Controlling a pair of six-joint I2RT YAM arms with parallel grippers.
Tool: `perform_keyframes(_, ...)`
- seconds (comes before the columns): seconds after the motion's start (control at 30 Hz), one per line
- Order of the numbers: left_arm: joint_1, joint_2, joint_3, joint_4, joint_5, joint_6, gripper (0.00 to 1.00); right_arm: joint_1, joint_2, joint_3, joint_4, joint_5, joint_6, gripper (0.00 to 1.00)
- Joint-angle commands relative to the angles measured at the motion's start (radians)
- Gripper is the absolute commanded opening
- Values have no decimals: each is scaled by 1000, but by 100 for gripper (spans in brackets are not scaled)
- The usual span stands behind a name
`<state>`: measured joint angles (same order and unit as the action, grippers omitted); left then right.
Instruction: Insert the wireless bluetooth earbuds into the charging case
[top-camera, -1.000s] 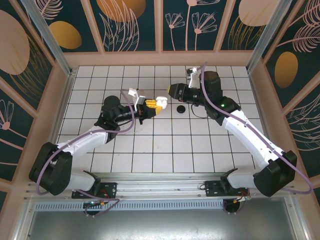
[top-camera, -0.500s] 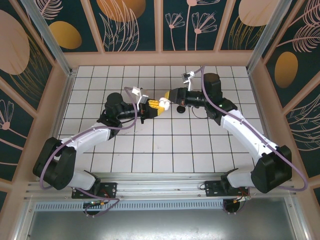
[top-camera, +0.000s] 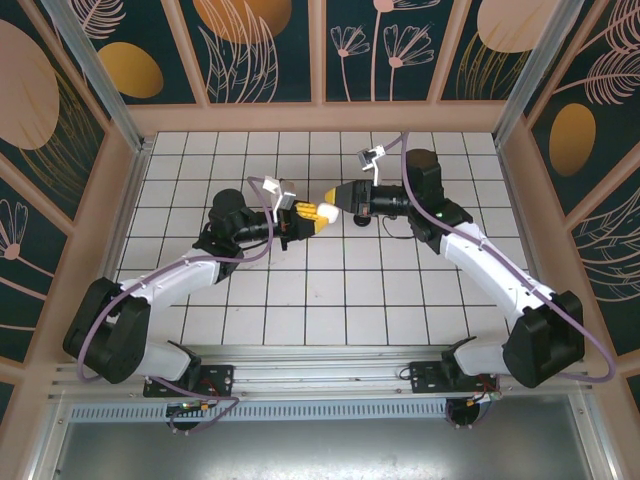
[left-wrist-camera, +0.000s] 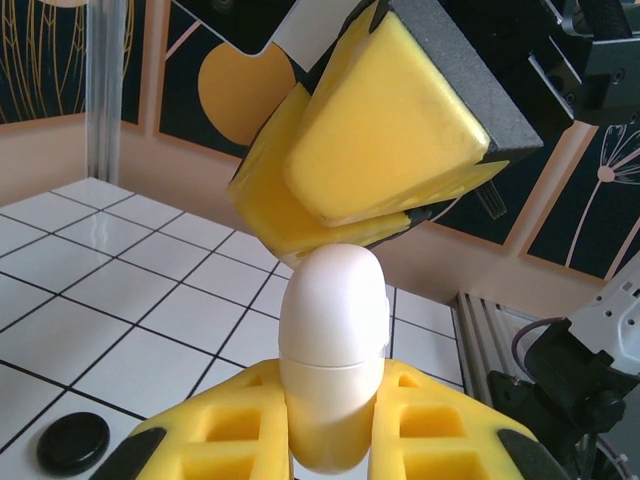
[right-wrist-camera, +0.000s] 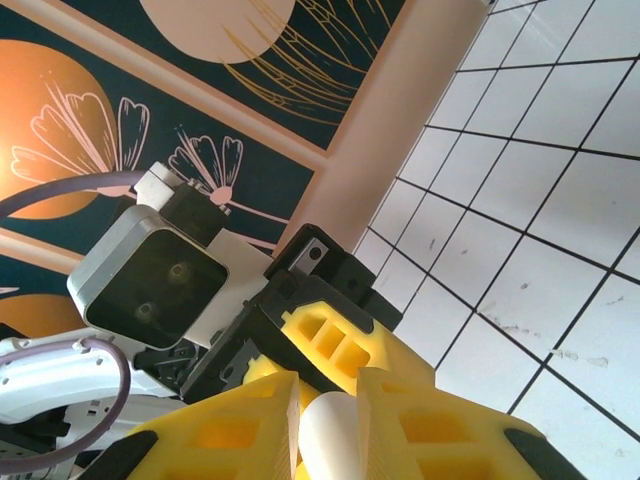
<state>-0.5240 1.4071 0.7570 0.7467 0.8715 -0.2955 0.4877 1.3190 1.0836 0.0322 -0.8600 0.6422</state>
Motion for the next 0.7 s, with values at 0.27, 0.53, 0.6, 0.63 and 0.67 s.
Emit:
perform_keyframes(0.27, 0, -42, 43, 9, -38, -114, 0, 54, -54, 4, -115, 152, -129, 26)
perform_keyframes(0.53, 1, -39, 79, -84, -94, -135, 0, 39, -333, -163, 117, 411, -99, 55)
perform_keyframes(0.6, 2, -33, 96, -109, -90, -133, 0, 37, -349, -195, 148, 410, -95, 56)
perform_keyframes(0.63, 2, -32, 103, -117, -86, -135, 0, 35, -351, -215, 170, 404, -84, 56)
perform_keyframes(0.67, 4, -30, 108, -122, -84, -142, 0, 34, -348, -229, 188, 394, -73, 56)
